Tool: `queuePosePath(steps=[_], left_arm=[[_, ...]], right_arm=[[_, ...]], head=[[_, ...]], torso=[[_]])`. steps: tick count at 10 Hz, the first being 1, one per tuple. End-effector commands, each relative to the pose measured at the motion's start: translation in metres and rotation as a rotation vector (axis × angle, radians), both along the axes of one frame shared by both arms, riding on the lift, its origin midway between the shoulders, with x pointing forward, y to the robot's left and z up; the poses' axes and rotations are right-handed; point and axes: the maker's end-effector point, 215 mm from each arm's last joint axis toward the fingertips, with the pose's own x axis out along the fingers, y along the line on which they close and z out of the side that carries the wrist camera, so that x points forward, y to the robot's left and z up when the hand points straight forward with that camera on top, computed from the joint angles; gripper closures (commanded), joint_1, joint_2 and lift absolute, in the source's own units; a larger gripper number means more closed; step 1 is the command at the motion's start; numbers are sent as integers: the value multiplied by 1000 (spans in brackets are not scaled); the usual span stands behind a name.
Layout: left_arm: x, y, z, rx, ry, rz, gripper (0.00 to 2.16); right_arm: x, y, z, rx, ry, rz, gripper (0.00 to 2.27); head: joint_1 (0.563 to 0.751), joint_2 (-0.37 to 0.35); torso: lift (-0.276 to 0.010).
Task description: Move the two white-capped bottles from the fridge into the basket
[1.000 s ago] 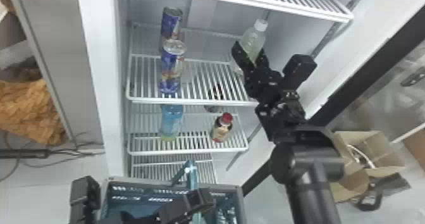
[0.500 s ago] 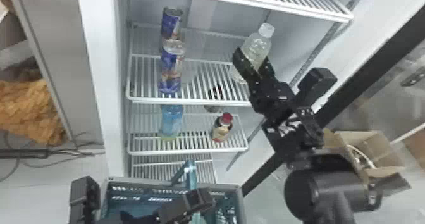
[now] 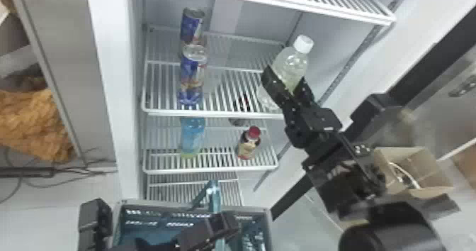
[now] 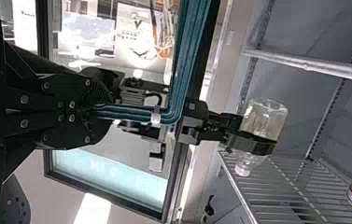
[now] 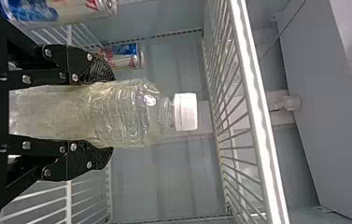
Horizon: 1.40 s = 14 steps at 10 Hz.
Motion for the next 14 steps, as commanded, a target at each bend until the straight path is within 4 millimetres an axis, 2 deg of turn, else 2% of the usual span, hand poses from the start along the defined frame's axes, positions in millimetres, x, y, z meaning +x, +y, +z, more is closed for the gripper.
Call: queuePosePath(steps=[1,5,8,10,12,14], left_arm=[[0,1,-1,1,3,3,1184],[-1,2,-2,0,7,5,1184],[-1,1,-2,1,5,2,1184],[-2,0,-1,0,3,-1,1184],[-2,0,-1,0,3,-1,1184],[-2,-1,-1,1,3,-3,1184]], right_arm=[[-21,3,1,-9,26,6,829],[-66,5,-1,-39,115,17,829],[-84,12,-6,-50,163,42,829],[-96,24,-5,-26,192,77,829],[-121,50,-14,-10,275,158,829],[-144,56,-21,-23,352,186,829]], head=[[695,-350],[695,-350],[695,-350],[695,-350],[695,-350],[695,-350]], torso=[[0],[0],[0],[0],[0],[0]])
